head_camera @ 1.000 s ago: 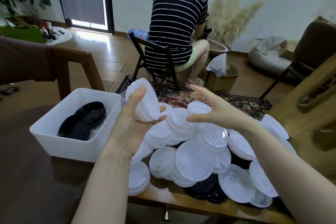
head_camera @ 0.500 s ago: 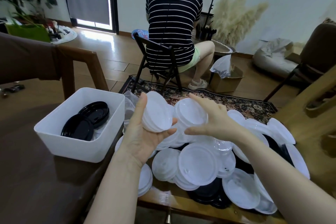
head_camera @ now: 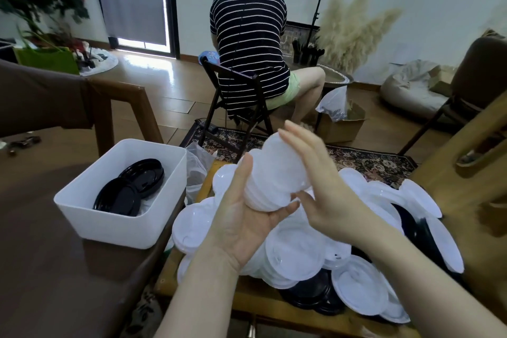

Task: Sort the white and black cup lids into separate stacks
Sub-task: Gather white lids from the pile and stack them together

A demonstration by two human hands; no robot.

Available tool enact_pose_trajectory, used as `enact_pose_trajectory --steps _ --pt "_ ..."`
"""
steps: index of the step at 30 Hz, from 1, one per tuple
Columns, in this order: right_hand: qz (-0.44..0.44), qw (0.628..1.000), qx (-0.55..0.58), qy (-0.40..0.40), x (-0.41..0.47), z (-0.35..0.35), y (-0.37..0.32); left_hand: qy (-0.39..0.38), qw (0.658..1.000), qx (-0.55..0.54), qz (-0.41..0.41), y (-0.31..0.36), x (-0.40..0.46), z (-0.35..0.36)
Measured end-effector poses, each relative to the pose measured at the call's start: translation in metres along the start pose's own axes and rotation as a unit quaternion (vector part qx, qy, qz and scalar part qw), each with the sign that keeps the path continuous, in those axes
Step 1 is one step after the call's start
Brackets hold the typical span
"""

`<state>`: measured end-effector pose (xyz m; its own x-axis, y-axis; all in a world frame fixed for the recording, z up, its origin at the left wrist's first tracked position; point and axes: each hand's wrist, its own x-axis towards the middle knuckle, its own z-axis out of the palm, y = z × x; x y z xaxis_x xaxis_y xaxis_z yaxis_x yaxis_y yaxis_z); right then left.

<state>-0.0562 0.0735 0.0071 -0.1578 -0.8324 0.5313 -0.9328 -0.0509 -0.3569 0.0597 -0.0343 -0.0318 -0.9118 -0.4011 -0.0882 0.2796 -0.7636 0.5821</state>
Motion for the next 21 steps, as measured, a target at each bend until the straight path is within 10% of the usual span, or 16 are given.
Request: enact_pose_trajectory --steps 5,21 --pt "0.066 0.979 0.189 -0.027 -0.015 0.005 -0.01 -0.032 0.999 0.006 0.006 -0.003 0.001 -0.001" --pt "0.021 0.986 0.131 -0.097 -0.028 -0.011 0.003 -0.074 0.994 -0.025 -0.07 0.001 -0.005 -0.001"
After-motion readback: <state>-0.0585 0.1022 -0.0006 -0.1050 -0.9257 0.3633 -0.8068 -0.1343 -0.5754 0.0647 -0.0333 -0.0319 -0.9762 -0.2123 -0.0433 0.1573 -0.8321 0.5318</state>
